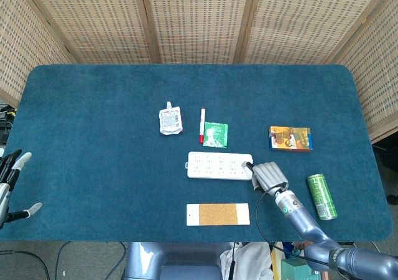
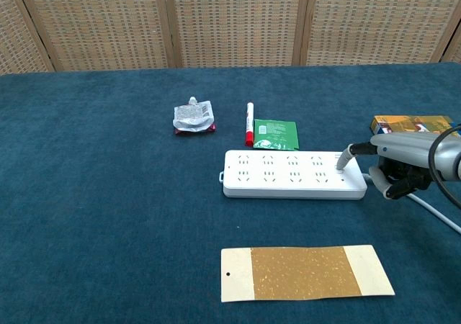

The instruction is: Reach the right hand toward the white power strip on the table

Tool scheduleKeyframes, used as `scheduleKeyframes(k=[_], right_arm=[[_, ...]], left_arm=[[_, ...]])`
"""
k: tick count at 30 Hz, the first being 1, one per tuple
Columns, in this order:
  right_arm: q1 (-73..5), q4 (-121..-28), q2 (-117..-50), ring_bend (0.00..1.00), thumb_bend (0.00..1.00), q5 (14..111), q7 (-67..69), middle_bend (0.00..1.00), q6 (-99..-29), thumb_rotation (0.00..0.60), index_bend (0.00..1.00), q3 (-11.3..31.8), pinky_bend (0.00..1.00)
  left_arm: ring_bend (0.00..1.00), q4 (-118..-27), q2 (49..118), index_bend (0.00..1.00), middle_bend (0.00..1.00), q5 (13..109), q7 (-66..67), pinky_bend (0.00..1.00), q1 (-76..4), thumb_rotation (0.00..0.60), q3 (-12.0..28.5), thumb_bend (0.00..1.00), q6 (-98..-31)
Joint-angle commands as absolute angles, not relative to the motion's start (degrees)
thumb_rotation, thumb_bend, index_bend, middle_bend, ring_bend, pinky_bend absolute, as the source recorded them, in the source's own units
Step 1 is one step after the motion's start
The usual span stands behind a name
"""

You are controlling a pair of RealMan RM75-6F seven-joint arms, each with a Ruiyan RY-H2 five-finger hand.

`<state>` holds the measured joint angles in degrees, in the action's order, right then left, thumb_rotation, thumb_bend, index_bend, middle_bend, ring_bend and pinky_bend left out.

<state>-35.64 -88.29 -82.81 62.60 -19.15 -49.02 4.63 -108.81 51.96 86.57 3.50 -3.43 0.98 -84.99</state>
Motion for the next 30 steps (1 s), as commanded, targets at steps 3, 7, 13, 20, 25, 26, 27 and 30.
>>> scheduleKeyframes(k=[3, 7, 13, 20, 25, 26, 27, 30], right_arm=[[-35.90, -88.21, -83.27, 0.98, 0.85, 62.50, -20.02, 0.92, -48.85, 0.600, 0.23, 3.95, 1.00], [-36.22, -87.76, -83.82, 0.98, 0.85, 61.65, -21.14, 0.92, -48.59, 0.600, 0.23, 3.46, 1.00], [-35.75, -89.21, -83.56, 0.98, 0.85, 64.24, -19.05, 0.92, -52.38, 0.600, 0.24, 5.10, 1.00], [-34.27, -93.08, -80.47, 0.98, 0.85, 72.20, -13.21, 0.92, -61.17, 0.600, 0.24, 8.93, 1.00], [-31.46, -98.93, -75.37, 0.98, 0.85, 77.20, -10.52, 0.92, -67.54, 0.600, 0.24, 9.47, 1.00], [-30.74, -99.62, -74.76, 0.98, 0.85, 78.30, -9.85, 0.91, -68.95, 0.600, 0.24, 9.33, 1.00], [-29.09, -100.70, -73.76, 0.94, 0.81, 80.88, -8.26, 0.90, -72.18, 0.600, 0.24, 8.85, 0.99], [-22.02, -101.70, -70.56, 0.62, 0.41, 88.60, -4.21, 0.64, -82.53, 0.600, 0.20, 4.45, 0.73]], left_arm=[[0.00, -108.76, 51.97, 0.00, 0.00, 86.56, 3.53, 0.00, -3.43, 0.600, 0.96, 0.00, -84.96], [0.00, -108.76, 51.94, 0.00, 0.00, 86.62, 3.44, 0.00, -3.38, 0.600, 0.93, 0.00, -85.05], [0.00, -108.68, 51.83, 0.00, 0.00, 87.11, 2.95, 0.00, -3.03, 0.600, 0.73, 0.00, -85.64], [0.00, -108.59, 51.71, 0.00, 0.00, 87.63, 2.53, 0.00, -2.82, 0.600, 0.59, 0.00, -86.06], [0.00, -108.53, 51.56, 0.00, 0.00, 88.22, 2.06, 0.00, -2.61, 0.600, 0.40, 0.00, -86.42], [0.00, -108.52, 51.54, 0.00, 0.00, 88.32, 2.00, 0.00, -2.58, 0.600, 0.38, 0.00, -86.49], [0.00, -108.51, 51.49, 0.00, 0.00, 88.52, 1.87, 0.00, -2.50, 0.600, 0.32, 0.00, -86.64], [0.00, -108.34, 51.38, 0.00, 0.00, 89.40, 1.37, 0.00, -2.18, 0.600, 0.01, 0.00, -87.21]])
